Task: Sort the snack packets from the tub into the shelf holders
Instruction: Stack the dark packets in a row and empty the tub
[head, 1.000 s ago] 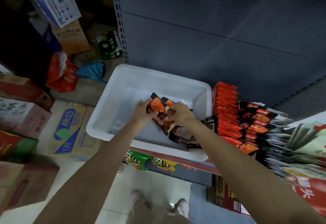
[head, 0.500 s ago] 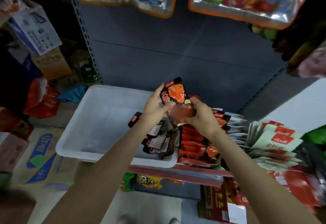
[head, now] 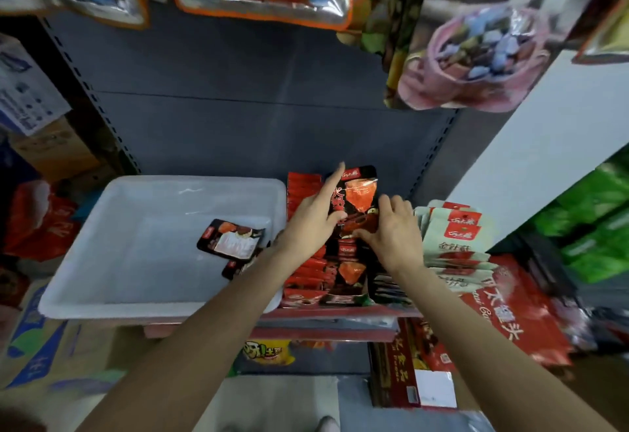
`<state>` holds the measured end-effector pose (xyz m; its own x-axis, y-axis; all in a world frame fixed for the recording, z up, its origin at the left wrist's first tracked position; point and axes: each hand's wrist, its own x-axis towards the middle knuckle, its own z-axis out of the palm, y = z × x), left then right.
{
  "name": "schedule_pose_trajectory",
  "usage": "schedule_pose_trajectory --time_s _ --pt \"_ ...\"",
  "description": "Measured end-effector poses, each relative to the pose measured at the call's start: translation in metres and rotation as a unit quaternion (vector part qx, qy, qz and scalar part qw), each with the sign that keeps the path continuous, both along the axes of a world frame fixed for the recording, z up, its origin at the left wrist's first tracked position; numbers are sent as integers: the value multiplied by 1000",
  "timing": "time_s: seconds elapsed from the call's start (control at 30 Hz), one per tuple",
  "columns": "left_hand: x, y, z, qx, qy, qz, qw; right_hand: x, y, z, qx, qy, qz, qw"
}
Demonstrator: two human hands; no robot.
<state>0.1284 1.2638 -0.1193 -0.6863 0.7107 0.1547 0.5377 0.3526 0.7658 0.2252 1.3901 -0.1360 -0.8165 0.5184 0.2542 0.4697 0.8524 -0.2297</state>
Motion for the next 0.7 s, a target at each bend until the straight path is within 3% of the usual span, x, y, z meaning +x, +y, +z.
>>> schedule_pose_trajectory --time_s 0.13,0.27,0.4,0.5,0.7 --pt "2 -4 -4 -35 46 -9 998 3 7 -7 -84 -14 25 996" --pt "1 -7 -12 -86 95 -36 991 5 10 -4 -158 35 45 986" --pt "4 -4 -11 -62 119 -36 990 5 8 8 -306 103 44 945" --pt "7 -1 -6 -23 93 -20 995 4 9 14 -291 130 30 948" --pt "5 -6 -5 -36 168 14 985 1 9 9 -251 68 19 965"
